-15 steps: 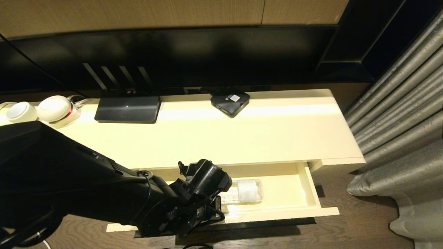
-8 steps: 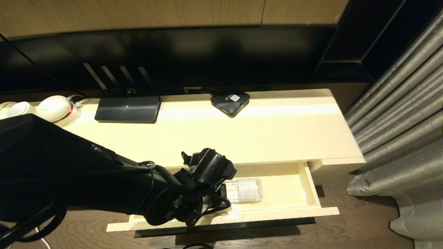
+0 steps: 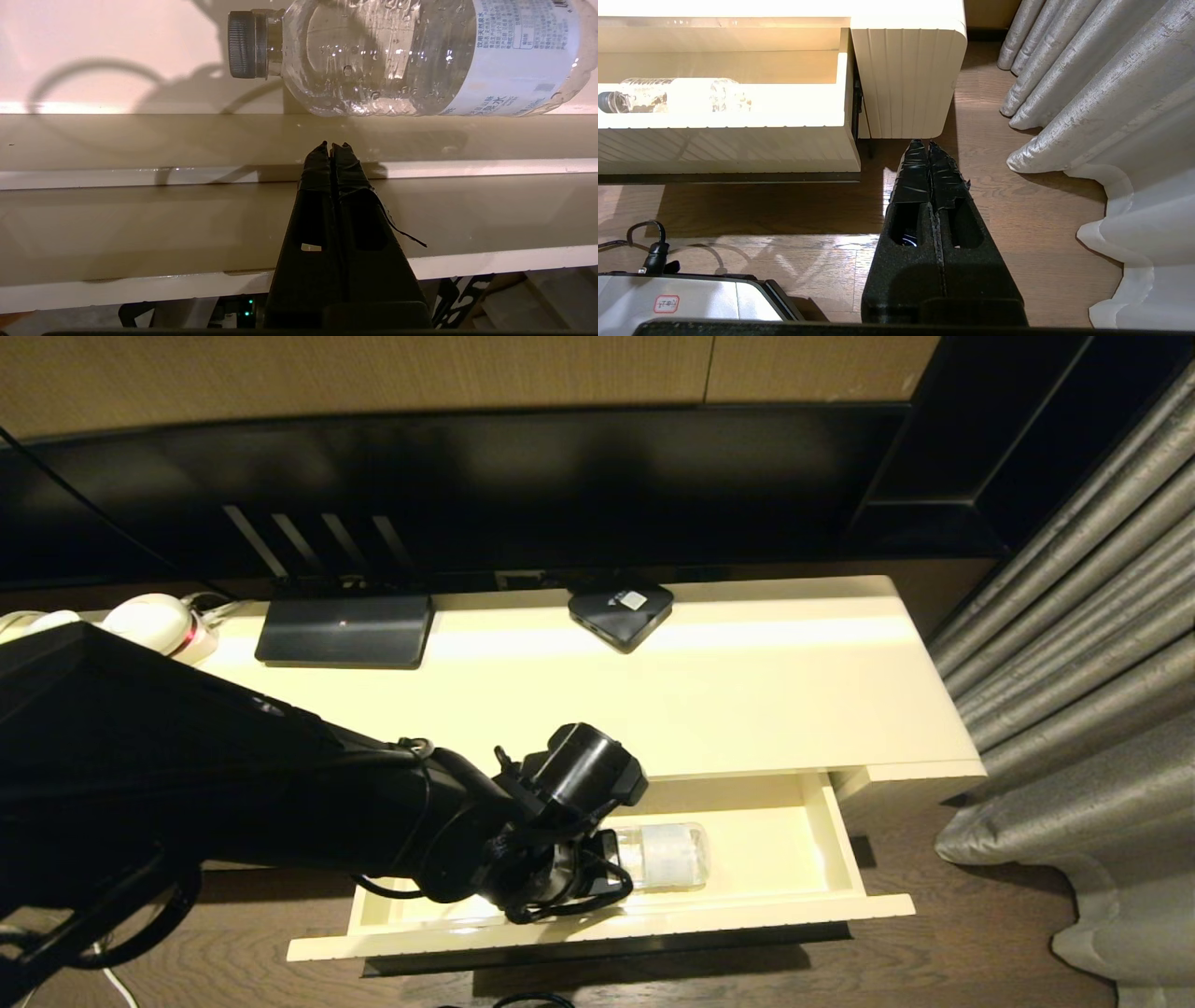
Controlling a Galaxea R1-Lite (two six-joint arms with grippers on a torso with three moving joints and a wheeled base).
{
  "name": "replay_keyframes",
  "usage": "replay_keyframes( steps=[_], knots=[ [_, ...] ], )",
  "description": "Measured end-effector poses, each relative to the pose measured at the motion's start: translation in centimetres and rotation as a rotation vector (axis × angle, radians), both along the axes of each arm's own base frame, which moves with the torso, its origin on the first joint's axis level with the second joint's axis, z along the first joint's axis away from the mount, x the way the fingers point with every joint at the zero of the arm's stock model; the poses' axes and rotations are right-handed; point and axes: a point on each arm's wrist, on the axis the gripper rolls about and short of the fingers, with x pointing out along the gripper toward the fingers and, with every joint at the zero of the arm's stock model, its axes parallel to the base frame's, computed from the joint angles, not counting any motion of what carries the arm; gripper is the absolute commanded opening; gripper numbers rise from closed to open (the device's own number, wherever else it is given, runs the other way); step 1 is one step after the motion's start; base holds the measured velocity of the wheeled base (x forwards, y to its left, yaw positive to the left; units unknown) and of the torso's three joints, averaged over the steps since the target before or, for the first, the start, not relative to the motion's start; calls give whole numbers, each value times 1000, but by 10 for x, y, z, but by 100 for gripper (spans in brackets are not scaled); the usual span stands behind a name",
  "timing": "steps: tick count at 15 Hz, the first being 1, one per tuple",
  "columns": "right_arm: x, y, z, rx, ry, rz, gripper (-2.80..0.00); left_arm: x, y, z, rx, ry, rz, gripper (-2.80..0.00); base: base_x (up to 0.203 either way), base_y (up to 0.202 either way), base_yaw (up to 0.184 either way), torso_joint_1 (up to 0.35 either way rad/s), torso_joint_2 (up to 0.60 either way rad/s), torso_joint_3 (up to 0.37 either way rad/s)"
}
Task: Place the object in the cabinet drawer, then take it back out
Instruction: Open the drawer
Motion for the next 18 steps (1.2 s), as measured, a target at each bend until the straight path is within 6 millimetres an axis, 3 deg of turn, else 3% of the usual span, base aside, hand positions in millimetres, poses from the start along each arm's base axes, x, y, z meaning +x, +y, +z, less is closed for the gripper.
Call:
replay_keyframes(
  steps=[18],
  knots=[
    [0,0,0,0,0,1,-280,-9,4,-11,4,158,-56,-280,0,0,0,0,0,0]
  ],
)
